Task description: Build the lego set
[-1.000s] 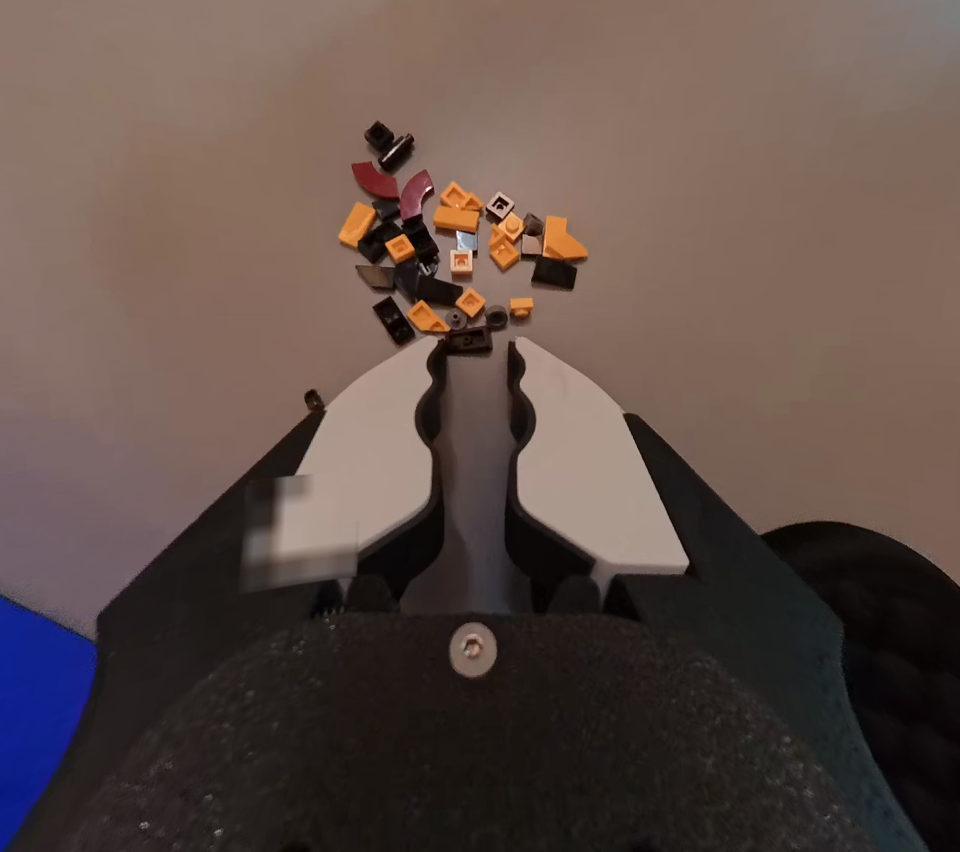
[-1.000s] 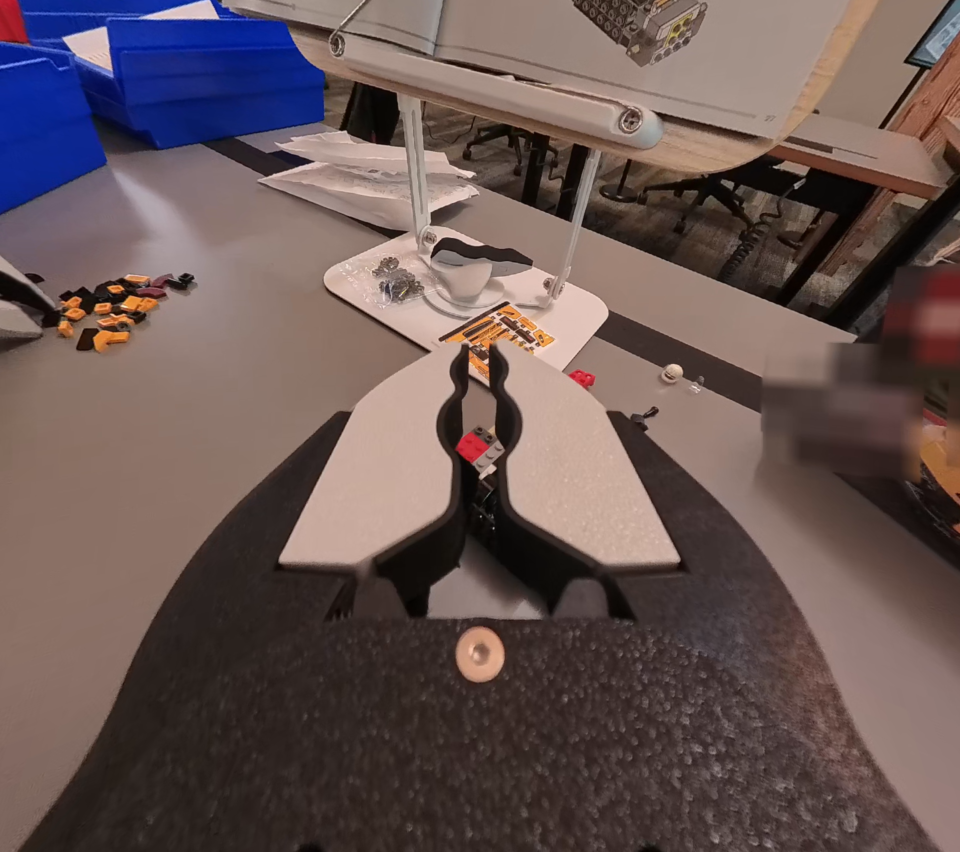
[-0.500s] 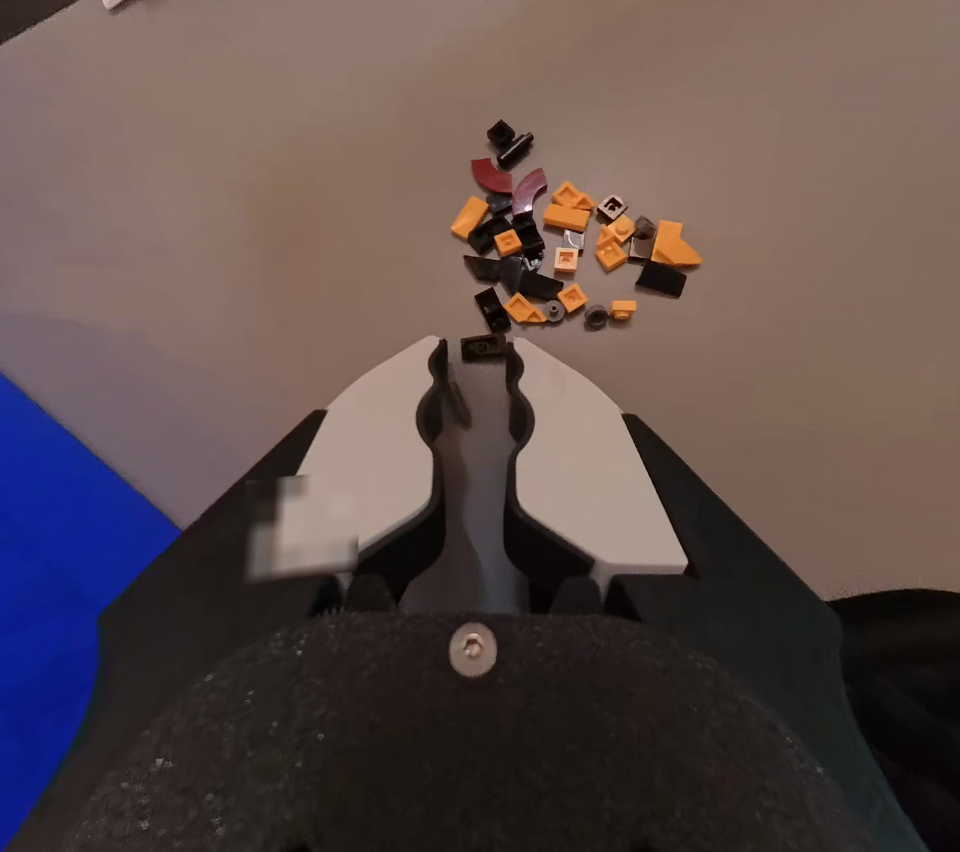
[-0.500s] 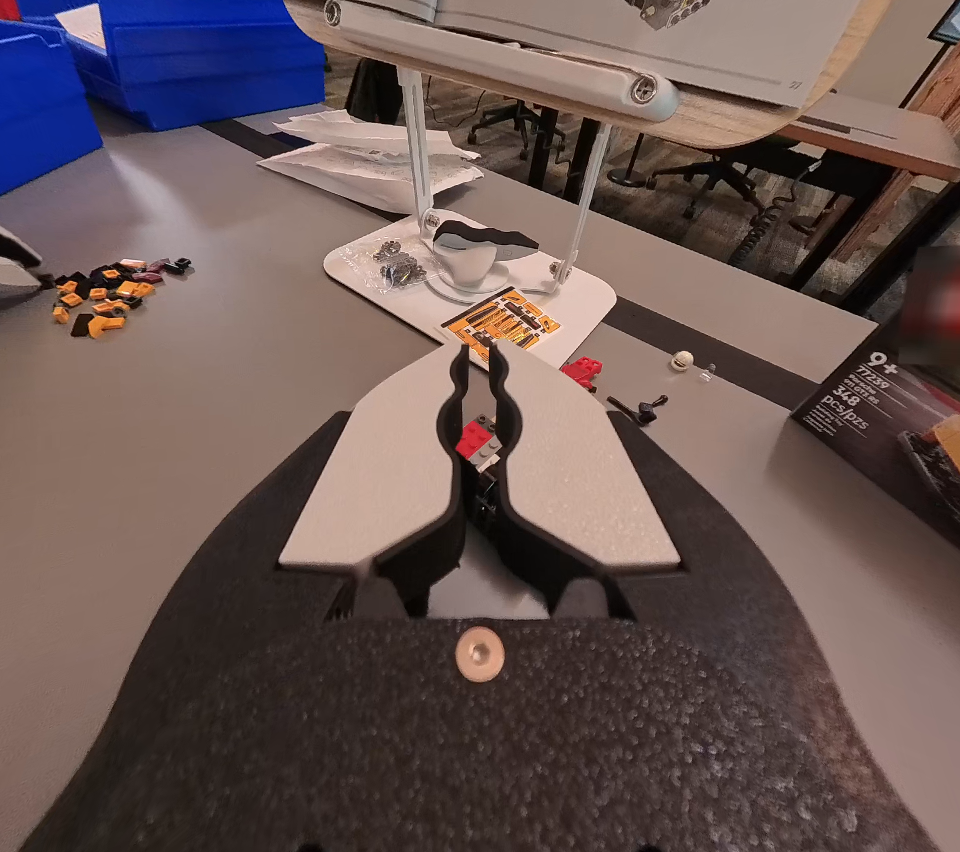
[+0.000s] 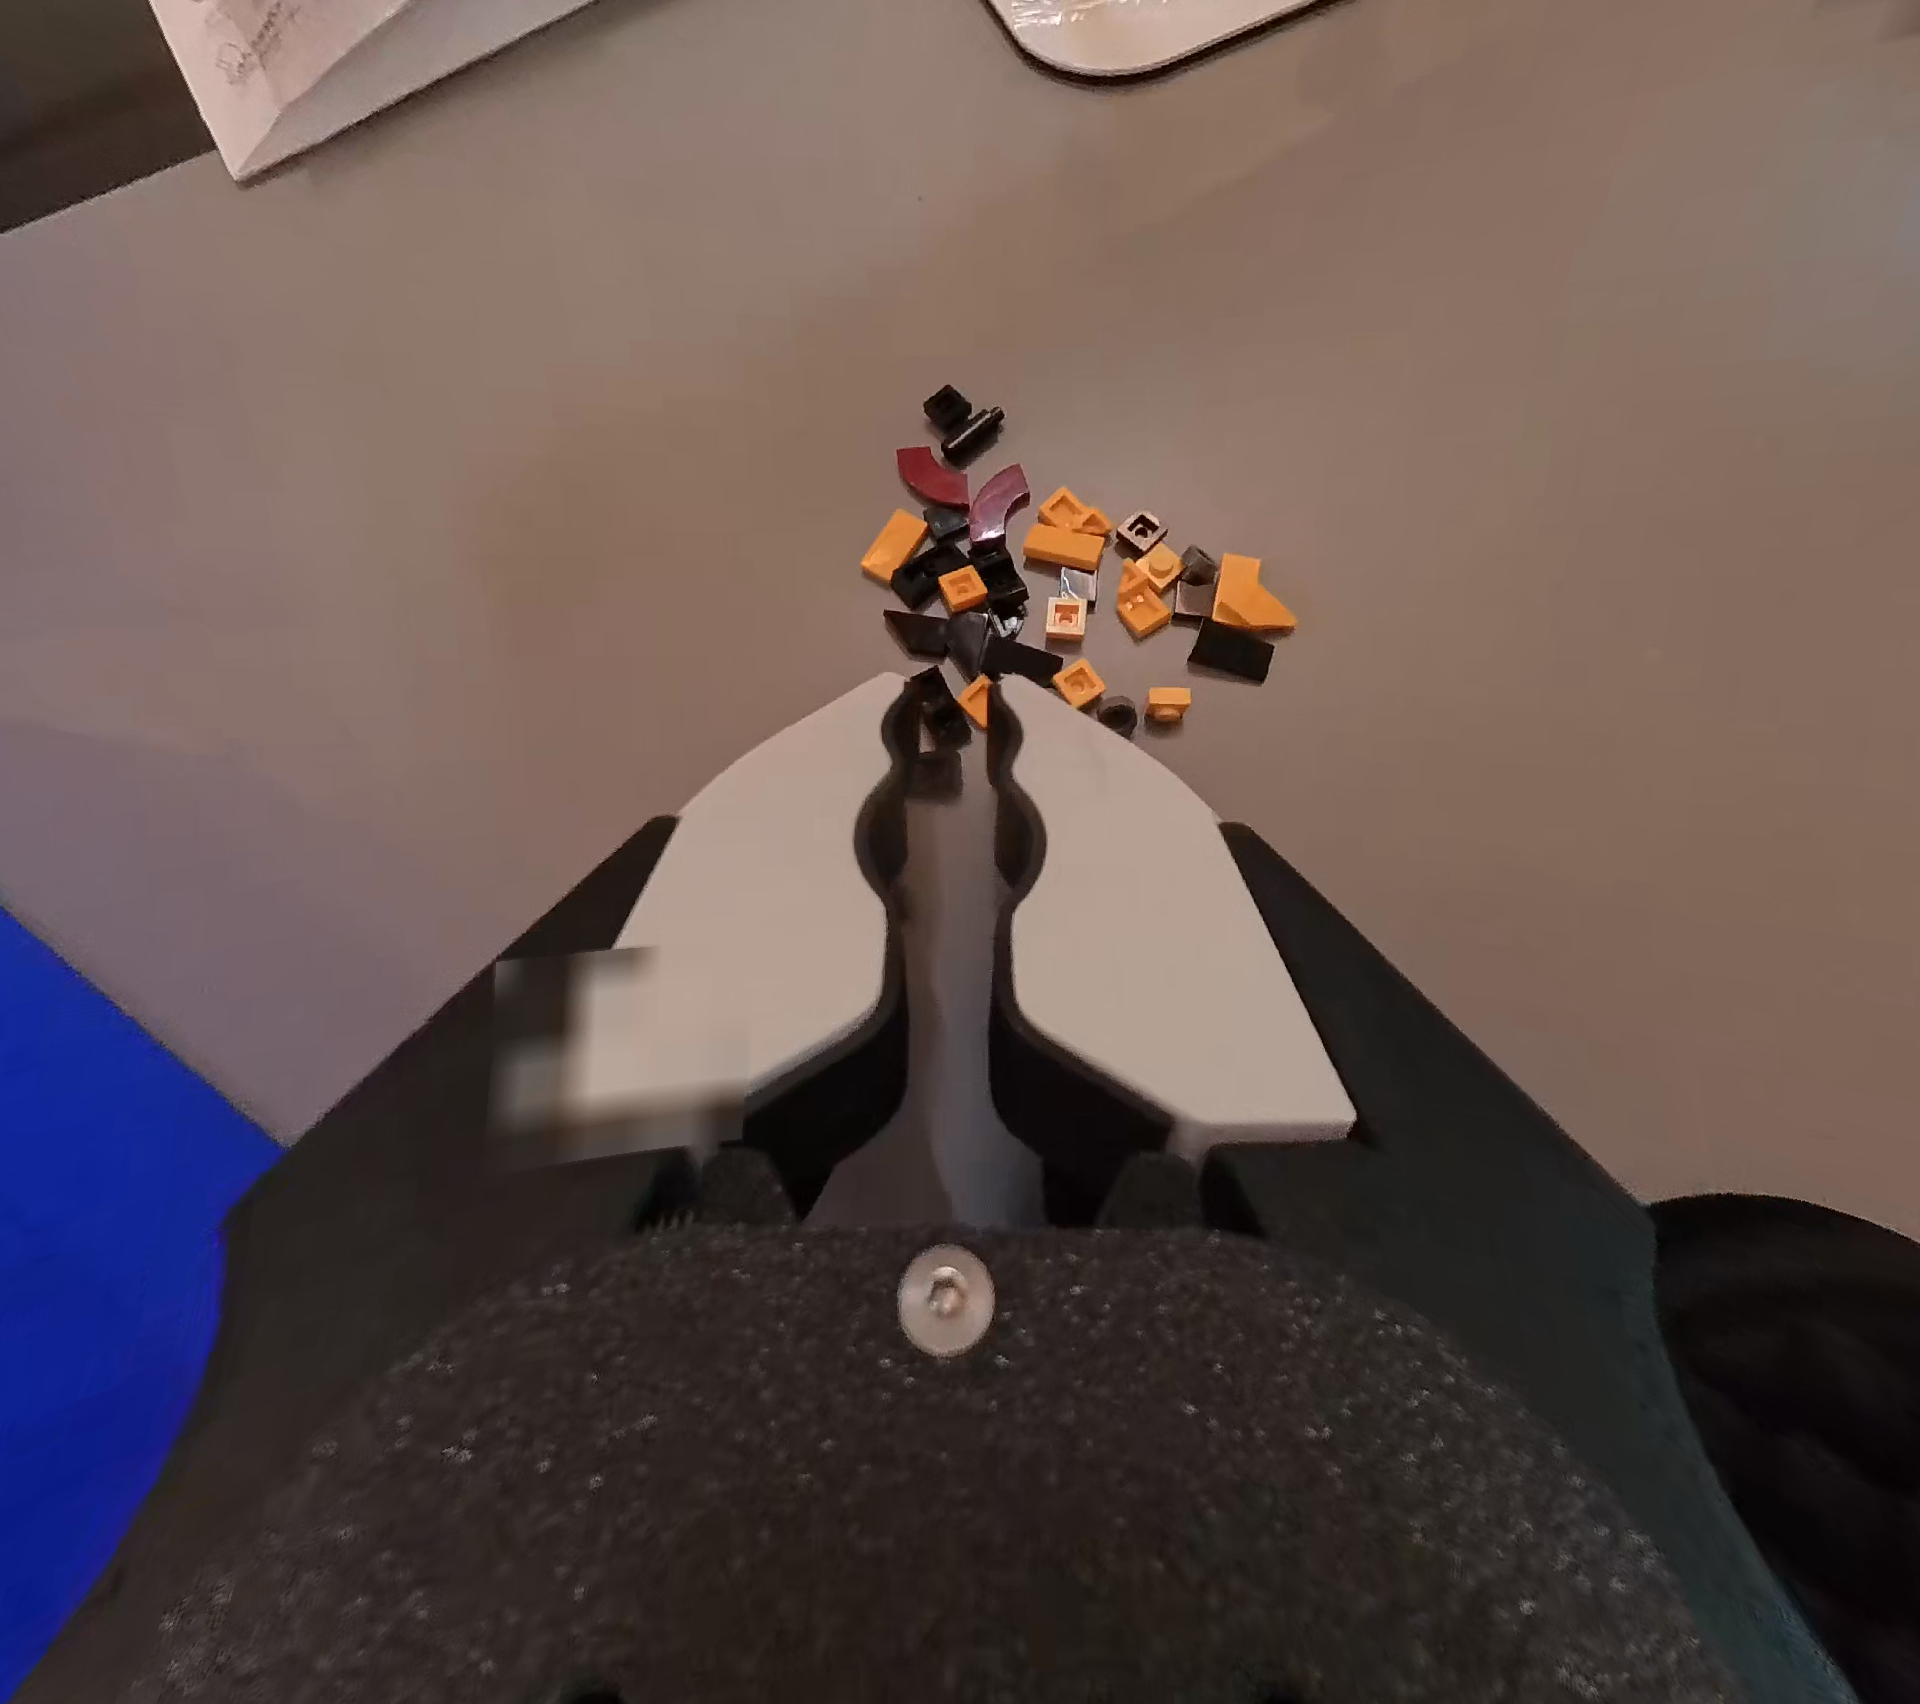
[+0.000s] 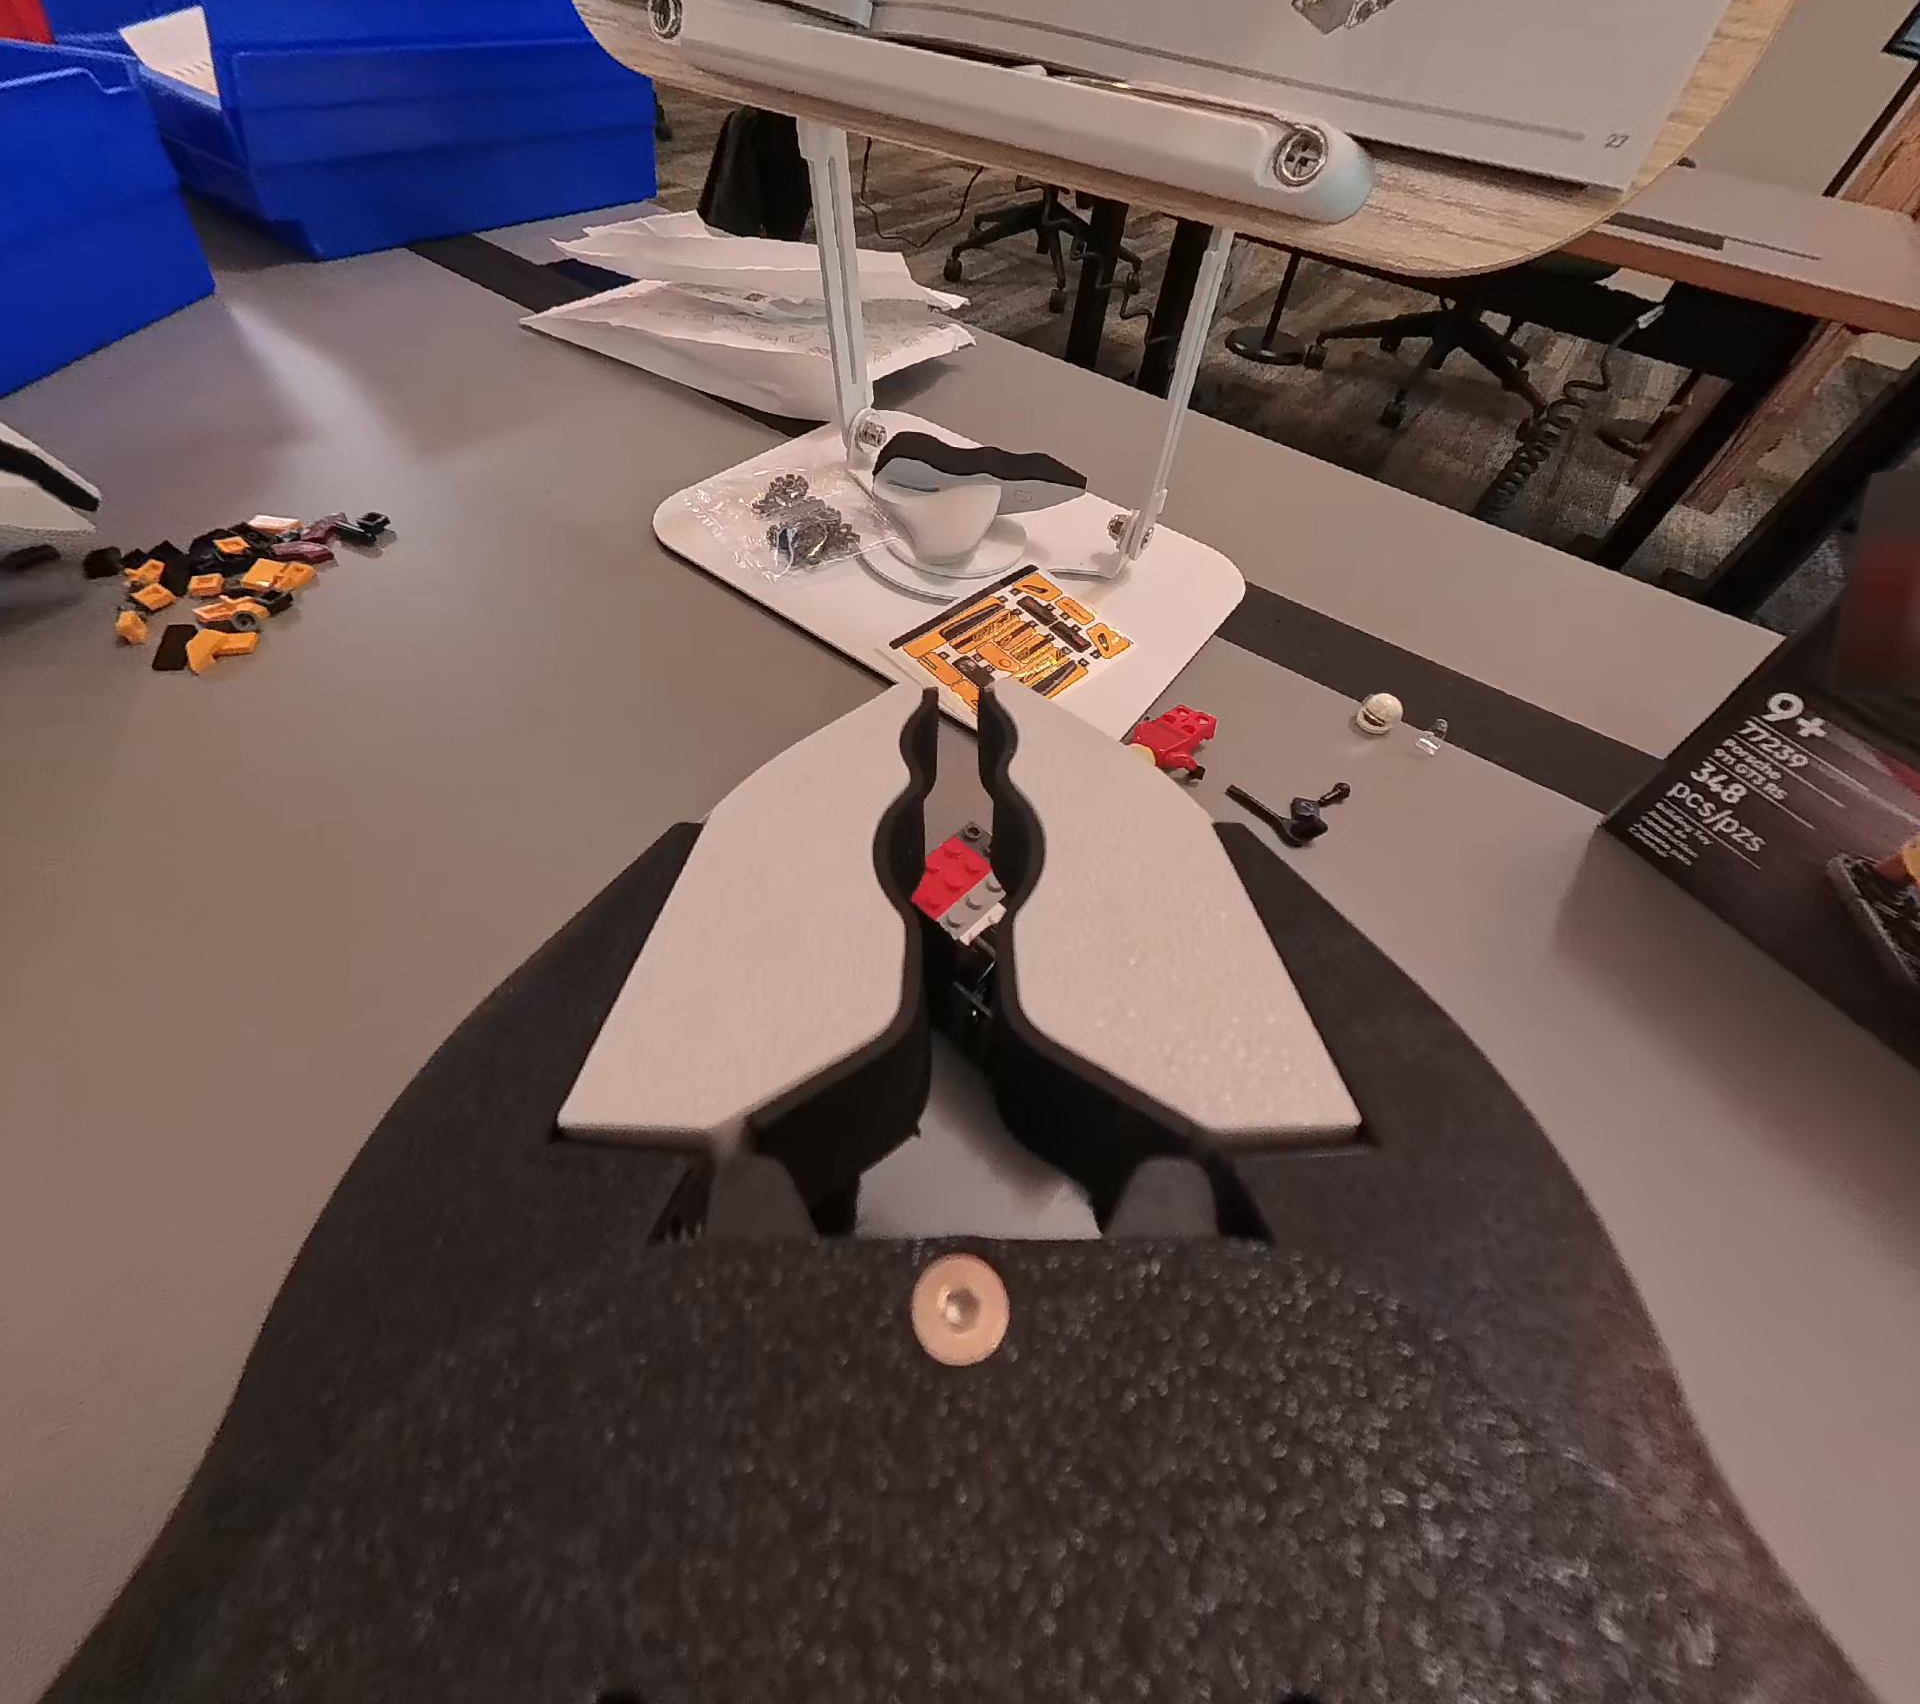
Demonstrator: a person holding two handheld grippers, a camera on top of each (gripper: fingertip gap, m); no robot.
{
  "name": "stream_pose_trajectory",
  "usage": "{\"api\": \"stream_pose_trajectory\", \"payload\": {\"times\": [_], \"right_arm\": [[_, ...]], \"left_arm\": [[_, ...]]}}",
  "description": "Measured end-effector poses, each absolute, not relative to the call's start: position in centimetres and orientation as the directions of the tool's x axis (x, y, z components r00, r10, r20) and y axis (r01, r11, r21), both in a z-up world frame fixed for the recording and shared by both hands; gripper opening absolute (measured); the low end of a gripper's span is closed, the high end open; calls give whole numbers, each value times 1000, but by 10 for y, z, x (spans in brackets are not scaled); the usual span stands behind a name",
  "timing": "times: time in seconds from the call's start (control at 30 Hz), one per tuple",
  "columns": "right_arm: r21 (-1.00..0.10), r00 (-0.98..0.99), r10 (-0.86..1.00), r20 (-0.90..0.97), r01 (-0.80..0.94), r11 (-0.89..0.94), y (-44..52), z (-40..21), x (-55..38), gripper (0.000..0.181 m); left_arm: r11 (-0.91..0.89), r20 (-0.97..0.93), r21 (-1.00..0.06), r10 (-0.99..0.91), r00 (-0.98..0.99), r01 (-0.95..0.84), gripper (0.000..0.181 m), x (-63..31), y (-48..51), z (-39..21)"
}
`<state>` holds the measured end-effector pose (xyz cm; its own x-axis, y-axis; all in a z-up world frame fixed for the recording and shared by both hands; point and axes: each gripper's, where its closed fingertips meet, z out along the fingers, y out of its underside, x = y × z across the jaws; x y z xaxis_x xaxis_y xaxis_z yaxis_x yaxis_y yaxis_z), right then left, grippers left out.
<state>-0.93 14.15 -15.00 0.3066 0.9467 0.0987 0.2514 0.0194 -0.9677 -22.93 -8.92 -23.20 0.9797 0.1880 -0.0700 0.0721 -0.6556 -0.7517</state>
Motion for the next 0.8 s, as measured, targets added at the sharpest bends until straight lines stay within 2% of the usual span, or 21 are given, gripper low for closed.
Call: {"api": "stream_pose_trajectory", "payload": {"times": [0.07, 0.13, 0.43, 0.8], "right_arm": [[-969, 310, 946, 97, 246, 19, 142, -149, -9, 6], [-974, 333, 938, 94, 228, 17, 145, -145, -7, 0], [-974, 359, 926, 112, 225, 30, 147, -147, -7, 0], [-966, 370, 913, 171, 247, 80, 146, -152, -10, 0]], "left_arm": [[-632, -78, -773, 190, 979, 61, 0, -229, -87, -227], [-589, -74, -806, 202, 977, 60, 0, -227, -83, -218], [-433, -137, -901, 247, 959, -17, 0, -222, -79, -181], [-85, -91, -995, 433, 897, -61, 0, -247, -128, -100]]}}
